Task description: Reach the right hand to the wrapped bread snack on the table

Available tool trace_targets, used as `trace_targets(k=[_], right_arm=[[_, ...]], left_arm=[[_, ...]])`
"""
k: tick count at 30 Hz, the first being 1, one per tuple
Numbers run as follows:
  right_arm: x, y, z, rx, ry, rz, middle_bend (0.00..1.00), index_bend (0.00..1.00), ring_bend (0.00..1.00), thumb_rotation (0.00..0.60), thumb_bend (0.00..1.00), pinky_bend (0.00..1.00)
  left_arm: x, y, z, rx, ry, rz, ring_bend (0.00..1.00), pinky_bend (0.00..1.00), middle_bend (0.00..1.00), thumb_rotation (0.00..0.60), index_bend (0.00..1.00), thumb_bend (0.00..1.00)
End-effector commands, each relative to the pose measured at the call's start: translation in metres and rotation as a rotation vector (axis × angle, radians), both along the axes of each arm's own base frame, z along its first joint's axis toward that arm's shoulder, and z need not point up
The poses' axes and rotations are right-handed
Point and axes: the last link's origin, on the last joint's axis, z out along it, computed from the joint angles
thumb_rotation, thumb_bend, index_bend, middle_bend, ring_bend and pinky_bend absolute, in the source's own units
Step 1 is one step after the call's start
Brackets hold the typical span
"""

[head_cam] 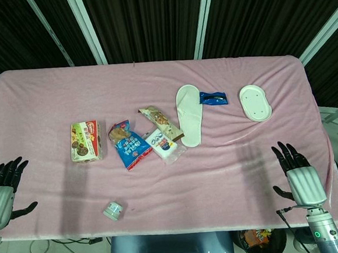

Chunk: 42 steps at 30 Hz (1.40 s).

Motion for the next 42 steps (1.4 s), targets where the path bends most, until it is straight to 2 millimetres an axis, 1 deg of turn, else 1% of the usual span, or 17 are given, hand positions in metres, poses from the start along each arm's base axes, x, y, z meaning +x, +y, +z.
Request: trace_targets(k=[1, 10, 21, 24, 27, 30, 33, 37, 40, 41, 42], right_arm=[[0.000, 0.001, 0.000, -0.003, 0.001, 0.005, 0.00, 0.00, 0.00, 0.600, 0.12, 0.23], [-0.002, 0.005, 0.006, -0.012, -0.014, 0.002, 0.00, 0.00, 0.00, 0.600, 0.12, 0.23], [-0.003, 0.005, 0.004, 0.014, -0.017, -0.006, 0.00, 0.00, 0.00, 0.600, 0.12, 0.23], [0.000, 0.005, 0.001, 0.033, -0.036, -0.017, 0.00, 0.00, 0.00, 0.600, 0.11, 0.23], [0.007, 0.002, -0.001, 0.050, -0.063, -0.022, 0.00, 0.00, 0.00, 0.600, 0.09, 0.23], [0.025, -0.010, -0.006, 0.066, -0.100, -0.006, 0.00, 0.00, 0.00, 0.600, 0.08, 0.23], [0.045, -0.028, -0.013, 0.081, -0.125, 0.017, 0.00, 0.00, 0.00, 0.600, 0.07, 0.23], [0.087, -0.061, -0.028, 0.123, -0.195, 0.054, 0.00, 0.00, 0.00, 0.600, 0.07, 0.23], [0.121, -0.086, -0.045, 0.160, -0.229, 0.076, 0.00, 0.00, 0.00, 0.600, 0.07, 0.23], [0.138, -0.098, -0.054, 0.178, -0.237, 0.085, 0.00, 0.00, 0.00, 0.600, 0.07, 0.23], [0.149, -0.107, -0.062, 0.191, -0.245, 0.092, 0.00, 0.00, 0.00, 0.600, 0.07, 0.23]], left_arm=[[0.001, 0.002, 0.001, -0.003, -0.002, 0.005, 0.00, 0.00, 0.00, 0.600, 0.00, 0.00], [0.006, -0.004, 0.001, -0.003, -0.006, -0.018, 0.00, 0.00, 0.00, 0.600, 0.00, 0.00], [0.009, -0.001, 0.001, 0.001, -0.018, -0.027, 0.00, 0.00, 0.00, 0.600, 0.00, 0.00], [0.009, -0.002, 0.001, 0.005, -0.019, -0.030, 0.00, 0.00, 0.00, 0.600, 0.00, 0.00], [0.008, -0.002, 0.001, 0.005, -0.021, -0.024, 0.00, 0.00, 0.00, 0.600, 0.00, 0.00], [0.006, -0.001, 0.001, 0.009, -0.019, -0.016, 0.00, 0.00, 0.00, 0.600, 0.00, 0.00], [0.005, 0.001, 0.001, 0.010, -0.025, -0.005, 0.00, 0.00, 0.00, 0.600, 0.00, 0.00], [0.002, 0.000, 0.000, 0.008, -0.033, 0.006, 0.00, 0.00, 0.00, 0.600, 0.00, 0.00], [0.002, 0.000, 0.000, 0.004, -0.038, 0.003, 0.00, 0.00, 0.00, 0.600, 0.00, 0.00], [0.002, 0.000, 0.000, 0.003, -0.041, 0.002, 0.00, 0.00, 0.00, 0.600, 0.00, 0.00], [0.004, 0.001, 0.001, 0.005, -0.045, -0.002, 0.00, 0.00, 0.00, 0.600, 0.00, 0.00]])
